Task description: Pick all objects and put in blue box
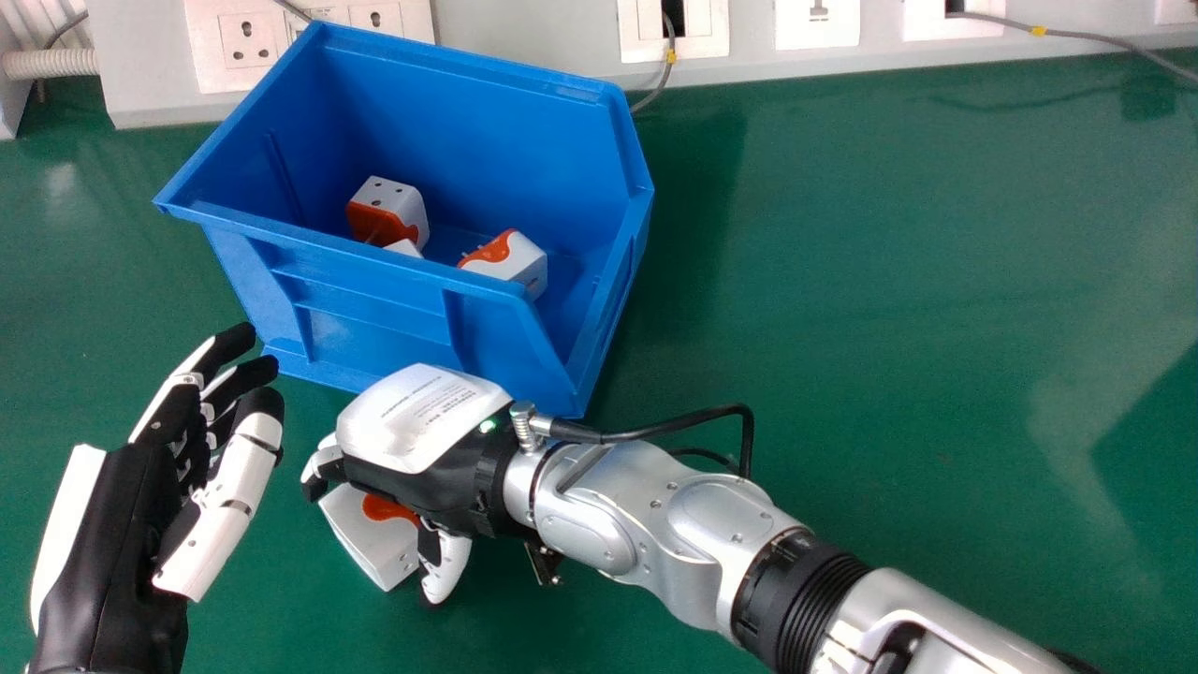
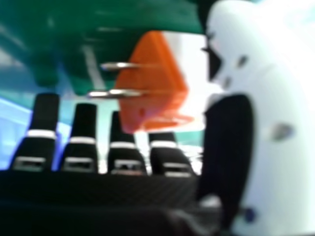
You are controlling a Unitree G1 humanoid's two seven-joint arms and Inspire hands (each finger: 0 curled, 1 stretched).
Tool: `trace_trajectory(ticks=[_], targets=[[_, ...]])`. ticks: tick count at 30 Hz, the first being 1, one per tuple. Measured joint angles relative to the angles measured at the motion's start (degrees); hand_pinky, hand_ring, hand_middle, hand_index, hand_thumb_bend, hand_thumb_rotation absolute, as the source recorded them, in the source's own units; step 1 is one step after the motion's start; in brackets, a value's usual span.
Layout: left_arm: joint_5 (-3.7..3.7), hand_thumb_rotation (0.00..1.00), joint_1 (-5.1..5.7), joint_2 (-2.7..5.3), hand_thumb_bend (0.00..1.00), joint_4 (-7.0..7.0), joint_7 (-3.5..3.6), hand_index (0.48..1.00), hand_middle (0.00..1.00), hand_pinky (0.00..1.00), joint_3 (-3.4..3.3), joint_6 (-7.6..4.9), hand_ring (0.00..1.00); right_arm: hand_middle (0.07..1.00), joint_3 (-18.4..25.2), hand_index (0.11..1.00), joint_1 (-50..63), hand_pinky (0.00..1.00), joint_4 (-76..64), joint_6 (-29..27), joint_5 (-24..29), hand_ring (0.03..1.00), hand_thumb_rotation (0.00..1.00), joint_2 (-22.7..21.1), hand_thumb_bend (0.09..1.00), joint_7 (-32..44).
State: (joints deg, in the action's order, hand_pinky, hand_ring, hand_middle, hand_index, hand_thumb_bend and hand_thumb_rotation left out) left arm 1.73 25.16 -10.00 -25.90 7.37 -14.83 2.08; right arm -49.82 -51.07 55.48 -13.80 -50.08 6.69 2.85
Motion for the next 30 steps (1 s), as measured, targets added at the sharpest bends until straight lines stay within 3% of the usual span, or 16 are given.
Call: trace_trajectory(ticks=[9, 12, 17, 19, 20, 21, 22, 23, 24, 30], targets=[[-0.72, 0.66, 0.73, 0.45, 0.27, -1.87, -0.18, 0.886, 0.87, 0.76, 0.63, 1.15, 0.85, 0.826, 0.14, 0.749, -0.99, 0.68, 1.05, -0.52, 0.38, 0.796, 0.0, 0.29, 0.496, 1.6], [-0.85, 0.66, 0.83, 0.61, 0.27, -2.44, -0.25, 0.885, 0.87, 0.75, 0.82, 1.24, 0.85, 0.789, 0.1, 0.71, -0.98, 0.66, 1.04, -0.4, 0.28, 0.772, 0.0, 0.31, 0.565, 1.52], [-1.18, 0.66, 1.2, 1.13, 0.28, -3.01, -0.38, 0.885, 0.87, 0.75, 1.11, 1.73, 0.85, 0.759, -0.11, 0.666, -0.72, 0.63, 1.16, -0.29, 0.03, 0.745, 0.02, 0.32, 0.554, -0.06], [-1.21, 0.66, 1.54, 1.4, 0.28, -3.48, -0.43, 0.885, 0.87, 0.75, 1.21, 1.95, 0.85, 0.709, -0.17, 0.628, -0.62, 0.59, 1.14, -0.26, -0.02, 0.69, 0.02, 0.32, 0.548, -0.48], [-1.24, 0.66, 1.69, 1.55, 0.28, -3.8, -0.46, 0.884, 0.87, 0.75, 1.26, 2.14, 0.85, 0.661, -0.15, 0.597, -0.57, 0.5, 1.14, -0.26, 0.0, 0.587, 0.01, 0.32, 0.544, -0.54], [-1.27, 0.66, 1.77, 1.69, 0.28, -4.06, -0.51, 0.884, 0.87, 0.75, 1.34, 2.28, 0.85, 0.661, -0.09, 0.597, -0.51, 0.5, 1.14, -0.27, 0.04, 0.587, 0.01, 0.32, 0.544, -0.61], [-1.31, 0.66, 1.84, 1.76, 0.28, -4.24, -0.54, 0.884, 0.87, 0.75, 1.44, 2.32, 0.85, 0.623, 0.01, 0.572, -0.44, 0.41, 1.14, -0.27, 0.12, 0.488, 0.01, 0.32, 0.542, -0.69], [-1.35, 0.66, 1.9, 1.82, 0.28, -4.38, -0.55, 0.884, 0.87, 0.75, 1.54, 2.34, 0.85, 0.623, 0.1, 0.572, -0.38, 0.41, 1.15, -0.28, 0.19, 0.488, 0.01, 0.31, 0.542, -0.83], [-1.38, 0.66, 1.95, 1.88, 0.28, -4.52, -0.55, 0.883, 0.87, 0.75, 1.62, 2.37, 0.85, 0.592, 0.16, 0.552, -0.35, 0.34, 1.18, -0.3, 0.2, 0.407, 0.01, 0.31, 0.54, -1.1], [-1.61, 0.66, 2.5, 2.29, 0.29, -4.93, -0.63, 0.882, 0.87, 0.74, 1.9, 2.79, 0.85, 0.516, 0.63, 0.515, -0.07, 0.24, 2.31, -1.29, 0.27, 0.293, 0.0, 0.26, 0.533, -4.29]])
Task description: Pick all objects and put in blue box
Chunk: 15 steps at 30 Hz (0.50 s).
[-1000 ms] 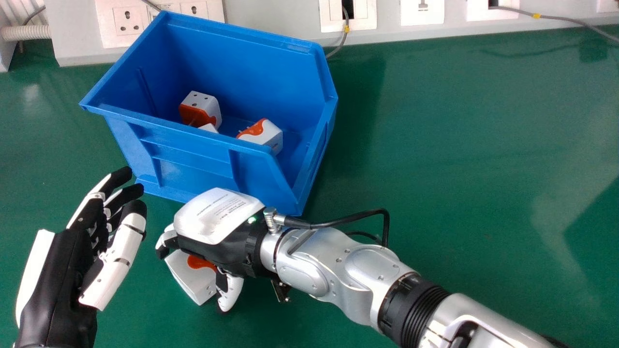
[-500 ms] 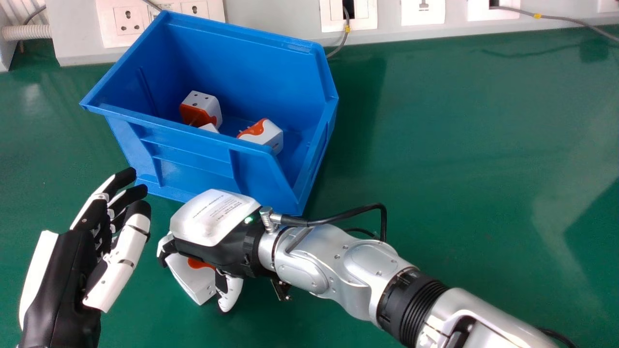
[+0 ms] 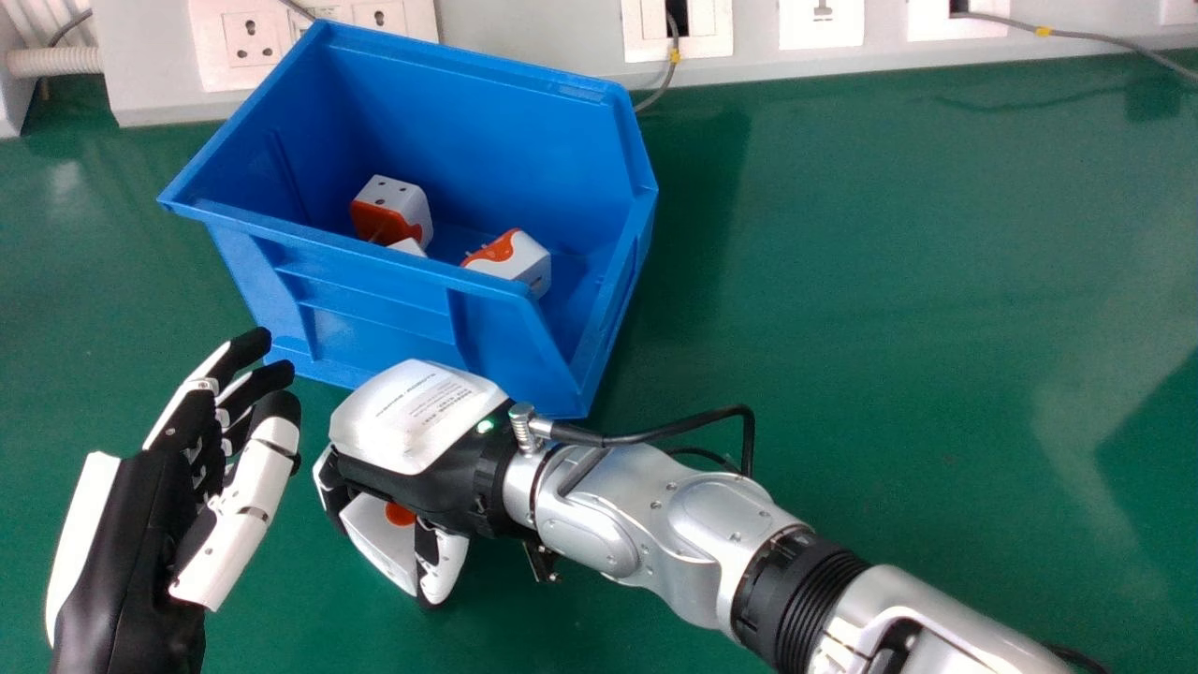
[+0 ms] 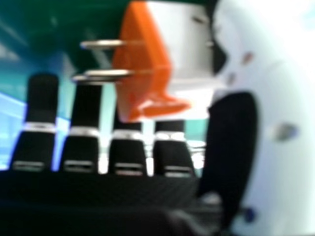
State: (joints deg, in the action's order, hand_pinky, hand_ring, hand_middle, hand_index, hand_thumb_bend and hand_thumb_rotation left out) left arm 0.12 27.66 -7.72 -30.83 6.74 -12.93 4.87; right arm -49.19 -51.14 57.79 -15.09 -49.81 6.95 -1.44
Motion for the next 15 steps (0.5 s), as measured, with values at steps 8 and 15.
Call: trace_trajectory(ticks=[8, 15], targets=[[-0.04, 0.66, 0.31, 0.13, 0.3, -1.16, -0.03, 0.881, 0.86, 0.74, 0.24, 0.78, 0.84, 0.474, 0.89, 0.493, 0.2, 0.26, 1.87, -3.11, 1.29, 0.355, 0.0, 0.27, 0.525, -1.11], [-0.12, 0.66, 0.39, 0.21, 0.3, -1.42, -0.47, 0.881, 0.86, 0.74, 0.32, 1.15, 0.84, 0.478, 0.97, 0.489, 0.41, 0.22, 2.51, -3.6, 0.83, 0.379, 0.0, 0.22, 0.523, -3.02]])
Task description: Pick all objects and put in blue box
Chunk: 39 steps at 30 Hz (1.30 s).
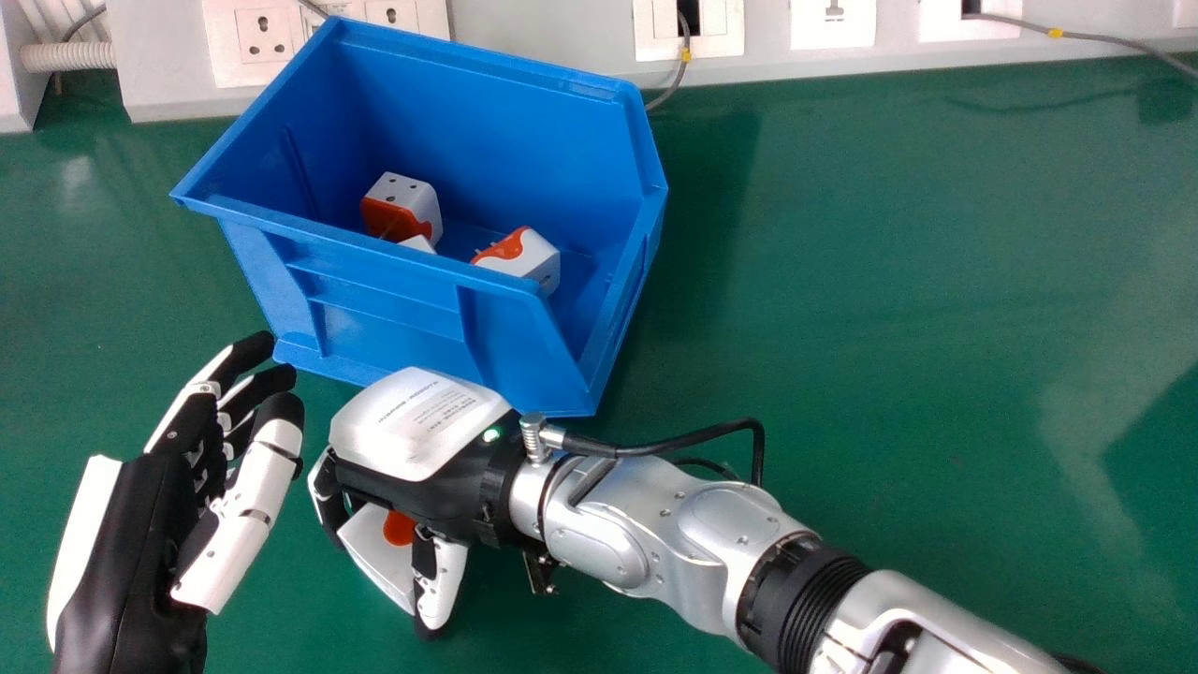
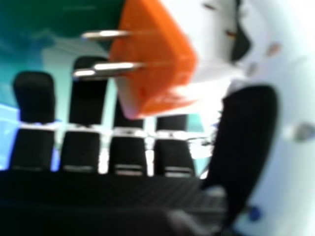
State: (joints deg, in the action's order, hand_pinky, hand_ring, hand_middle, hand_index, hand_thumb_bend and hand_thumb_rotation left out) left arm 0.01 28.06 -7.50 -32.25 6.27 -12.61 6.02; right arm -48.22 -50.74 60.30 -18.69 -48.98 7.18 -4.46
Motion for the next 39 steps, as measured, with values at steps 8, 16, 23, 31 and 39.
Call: trace_trajectory(ticks=[8, 16, 23, 31, 39], targets=[[-0.01, 0.66, -0.02, 0.0, 0.3, -0.17, -0.02, 0.88, 0.86, 0.74, 0.06, 0.33, 0.84, 0.487, 0.89, 0.483, 0.71, 0.18, -0.32, 0.41, 0.56, 0.405, 0.0, -0.1, 0.52, -0.01], [0.1, 0.66, -0.39, -0.11, 0.3, -0.13, 0.0, 0.88, 0.86, 0.74, -0.16, 0.34, 0.84, 0.496, 3.8, 0.48, 3.46, 0.15, -3.6, 1.99, 3.44, 0.418, 0.0, -0.61, 0.518, 2.95], [0.12, 0.66, -1.28, -0.36, 0.29, 1.2, 0.02, 0.882, 0.86, 0.74, -1.29, 0.32, 0.84, 0.478, 10.71, 0.48, 11.22, 0.11, -14.04, 12.38, 12.45, 0.312, 0.0, -1.74, 0.515, 10.09], [0.14, 0.66, -3.06, -0.62, 0.29, 3.38, 0.42, 0.882, 0.86, 0.74, -1.76, 0.25, 0.84, 0.456, 8.26, 0.495, 14.64, 0.16, -25.97, 8.38, 6.39, 0.294, 0.0, -9.43, 0.513, 9.3], [0.17, 0.66, -5.12, -0.93, 0.29, 4.76, 1.07, 0.881, 0.86, 0.74, -2.29, 0.26, 0.84, 0.465, 13.17, 0.497, 23.75, 0.16, -37.79, 7.34, 9.97, 0.332, 0.0, -14.32, 0.511, 9.16]])
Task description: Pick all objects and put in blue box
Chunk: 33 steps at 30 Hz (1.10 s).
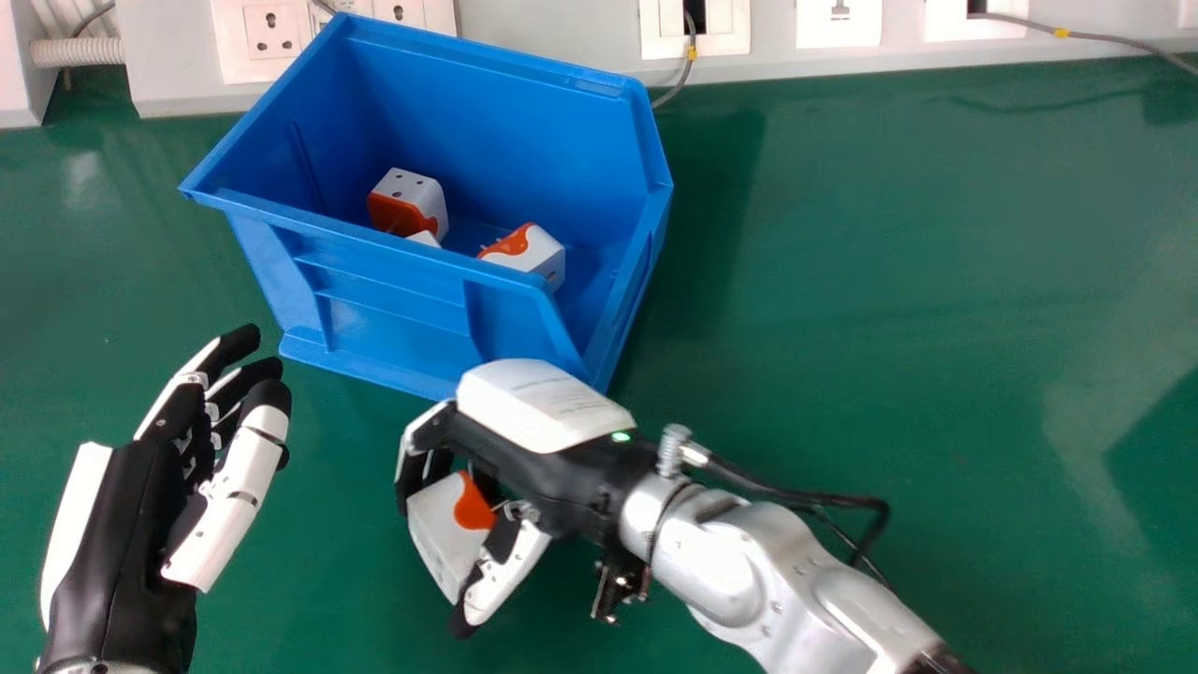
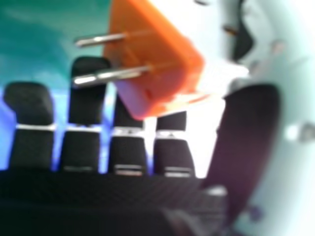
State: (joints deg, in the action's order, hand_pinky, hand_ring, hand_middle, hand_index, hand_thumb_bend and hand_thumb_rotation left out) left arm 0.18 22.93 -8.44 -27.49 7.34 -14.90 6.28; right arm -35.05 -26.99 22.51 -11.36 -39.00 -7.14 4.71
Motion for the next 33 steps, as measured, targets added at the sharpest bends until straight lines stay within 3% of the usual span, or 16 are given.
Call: trace_trajectory(ticks=[10, 19, 33], targets=[[0.47, 0.64, -2.01, -0.99, 0.28, 2.01, 0.15, 0.879, 0.86, 0.74, -0.26, 0.03, 0.84, 0.479, 4.41, 0.486, 9.77, 0.23, -15.56, 0.95, 0.07, 0.369, 0.0, -3.82, 0.508, -1.37], [0.87, 0.61, -3.57, -1.38, 0.28, 3.91, 0.07, 0.876, 0.86, 0.75, -0.53, 0.06, 0.85, 0.494, 10.06, 0.486, 19.78, 0.29, -28.56, 4.14, 2.68, 0.399, 0.0, -5.45, 0.502, 0.45], [0.91, 0.58, -4.19, -1.56, 0.27, 4.41, -0.01, 0.872, 0.86, 0.75, -0.61, 0.12, 0.84, 0.512, 18.57, 0.517, 31.03, 0.32, -42.47, 7.95, 2.53, 0.422, 0.0, -7.88, 0.494, 0.62]])
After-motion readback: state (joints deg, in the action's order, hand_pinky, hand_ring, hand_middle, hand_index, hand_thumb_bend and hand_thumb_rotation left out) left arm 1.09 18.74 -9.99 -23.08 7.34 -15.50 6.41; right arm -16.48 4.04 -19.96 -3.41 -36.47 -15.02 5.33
